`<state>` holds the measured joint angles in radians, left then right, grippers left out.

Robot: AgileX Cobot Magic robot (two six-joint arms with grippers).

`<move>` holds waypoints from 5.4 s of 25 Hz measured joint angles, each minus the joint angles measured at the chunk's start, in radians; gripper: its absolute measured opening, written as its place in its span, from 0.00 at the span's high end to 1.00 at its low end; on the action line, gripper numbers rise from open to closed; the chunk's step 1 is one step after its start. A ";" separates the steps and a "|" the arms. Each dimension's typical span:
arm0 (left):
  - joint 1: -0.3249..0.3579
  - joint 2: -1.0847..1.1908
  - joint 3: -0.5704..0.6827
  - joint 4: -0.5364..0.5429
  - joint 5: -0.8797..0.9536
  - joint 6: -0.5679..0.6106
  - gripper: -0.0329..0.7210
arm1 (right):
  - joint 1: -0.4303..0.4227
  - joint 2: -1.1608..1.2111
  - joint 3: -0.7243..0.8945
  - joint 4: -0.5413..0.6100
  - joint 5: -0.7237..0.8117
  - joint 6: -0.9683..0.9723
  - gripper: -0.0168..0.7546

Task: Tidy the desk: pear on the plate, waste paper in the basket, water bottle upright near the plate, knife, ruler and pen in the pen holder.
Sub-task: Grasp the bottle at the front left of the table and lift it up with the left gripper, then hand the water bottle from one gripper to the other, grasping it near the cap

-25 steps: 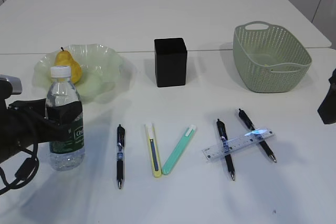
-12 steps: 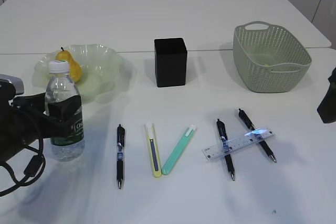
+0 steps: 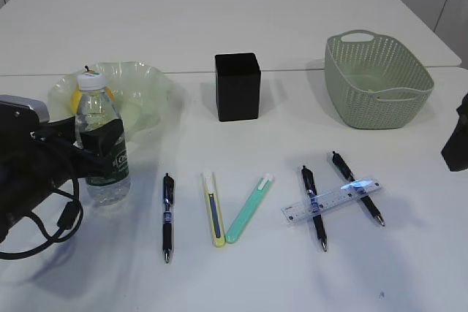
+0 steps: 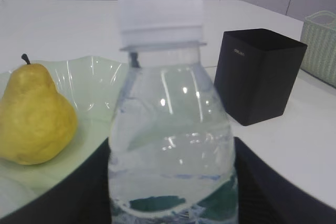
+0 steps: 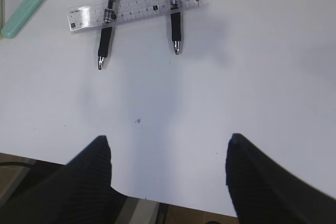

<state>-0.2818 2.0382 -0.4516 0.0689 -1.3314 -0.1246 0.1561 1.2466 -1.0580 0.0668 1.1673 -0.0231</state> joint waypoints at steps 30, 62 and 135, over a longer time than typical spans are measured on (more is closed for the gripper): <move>0.000 0.002 0.033 0.002 -0.002 0.037 0.37 | 0.000 0.000 0.000 0.000 -0.006 0.000 0.32; 0.000 0.044 -0.031 0.027 0.013 0.086 0.37 | 0.000 0.000 0.000 0.000 -0.020 0.000 0.33; -0.091 -0.554 0.003 0.474 0.229 -0.124 0.46 | 0.000 0.027 0.000 0.000 -0.020 0.000 0.33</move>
<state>-0.3731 1.4841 -0.4485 0.5427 -1.1024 -0.2487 0.1561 1.2734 -1.0580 0.0668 1.1475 -0.0231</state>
